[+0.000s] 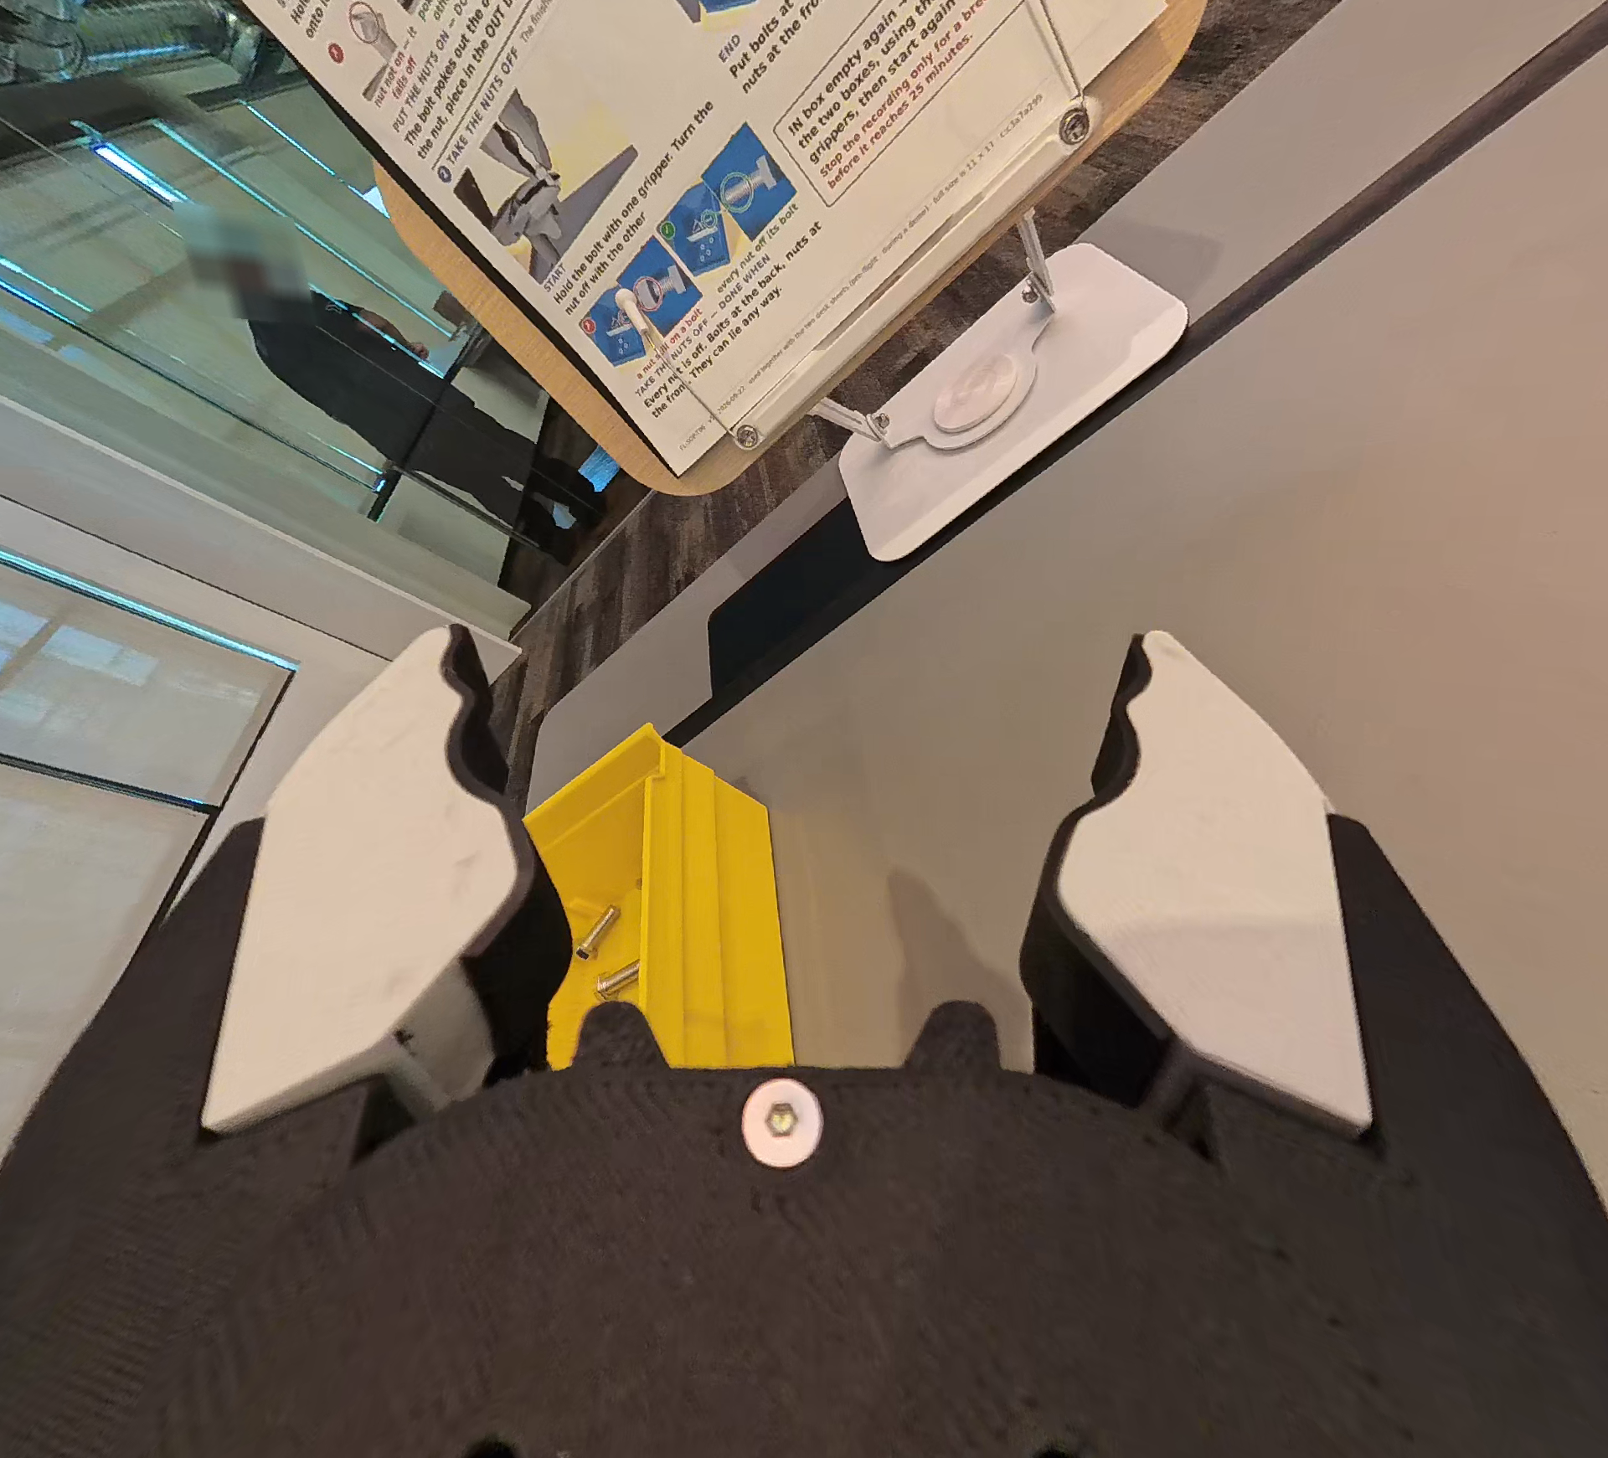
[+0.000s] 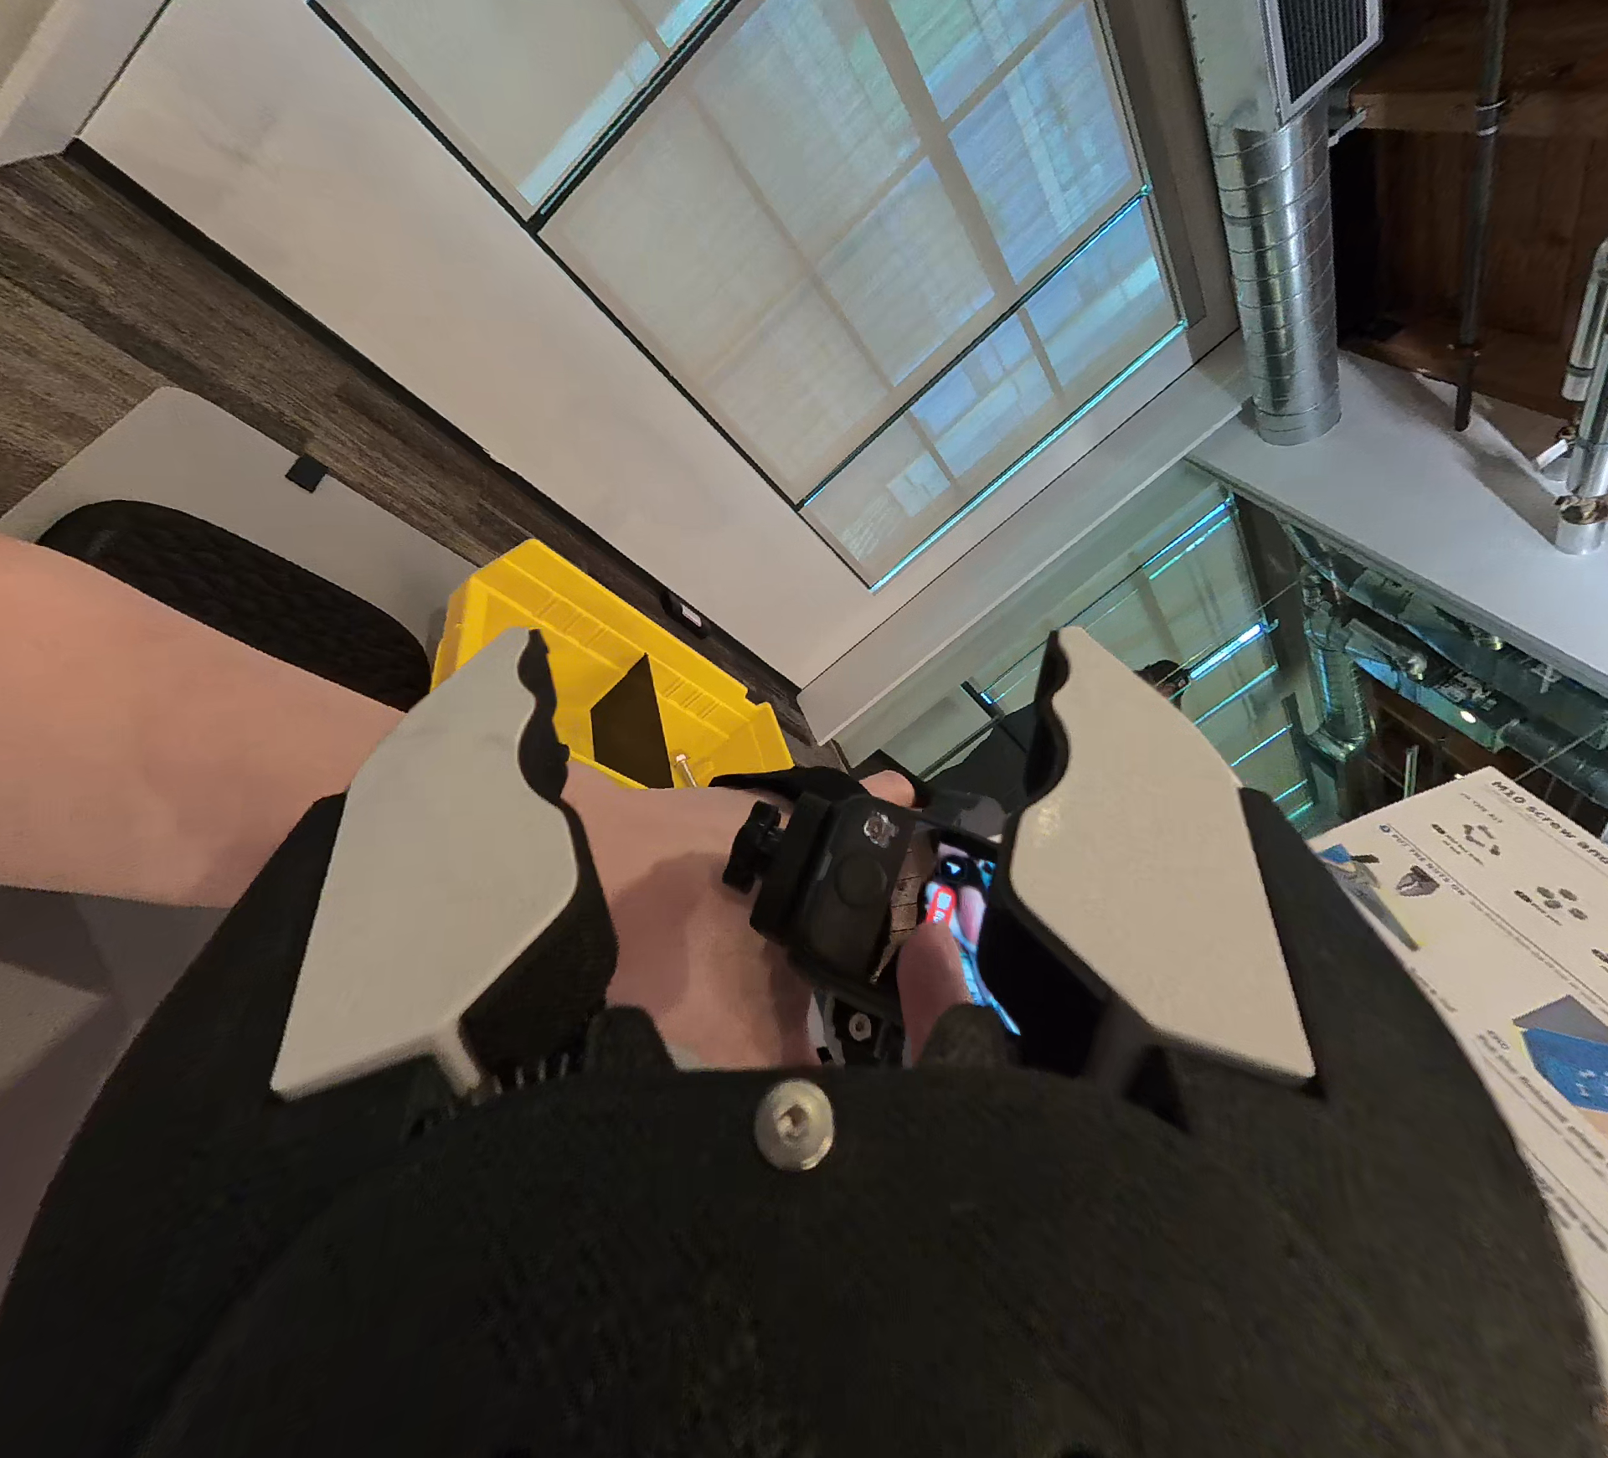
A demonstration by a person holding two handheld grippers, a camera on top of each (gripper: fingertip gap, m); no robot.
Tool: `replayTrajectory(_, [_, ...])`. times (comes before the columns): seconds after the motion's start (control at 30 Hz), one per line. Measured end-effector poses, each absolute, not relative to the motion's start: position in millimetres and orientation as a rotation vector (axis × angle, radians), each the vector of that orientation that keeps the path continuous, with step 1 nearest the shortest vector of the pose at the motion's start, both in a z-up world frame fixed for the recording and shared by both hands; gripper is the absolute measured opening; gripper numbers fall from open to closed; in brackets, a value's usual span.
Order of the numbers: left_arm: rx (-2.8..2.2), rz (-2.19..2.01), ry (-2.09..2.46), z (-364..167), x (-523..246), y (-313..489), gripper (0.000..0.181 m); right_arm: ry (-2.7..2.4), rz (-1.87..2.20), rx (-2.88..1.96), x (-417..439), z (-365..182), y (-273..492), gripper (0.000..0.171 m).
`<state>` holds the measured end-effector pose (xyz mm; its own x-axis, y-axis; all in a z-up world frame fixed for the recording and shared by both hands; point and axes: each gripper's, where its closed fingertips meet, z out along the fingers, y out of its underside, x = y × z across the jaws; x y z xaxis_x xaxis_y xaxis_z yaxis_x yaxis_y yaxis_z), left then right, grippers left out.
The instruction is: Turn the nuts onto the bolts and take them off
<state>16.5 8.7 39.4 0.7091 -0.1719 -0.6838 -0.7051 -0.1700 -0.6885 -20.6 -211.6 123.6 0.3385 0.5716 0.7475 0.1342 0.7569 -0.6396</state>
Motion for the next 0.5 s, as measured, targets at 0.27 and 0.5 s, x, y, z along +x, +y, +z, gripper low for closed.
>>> replayTrajectory(0.27, [-1.72,0.545,0.703,38,15,10,0.133,-1.218,0.31,-0.657,-19,129,-221,0.105])
replayTrajectory(0.5, [-1.722,0.54,0.7,38,14,10,0.133,-1.205,0.279,-0.655,-15,133,-219,0.104])
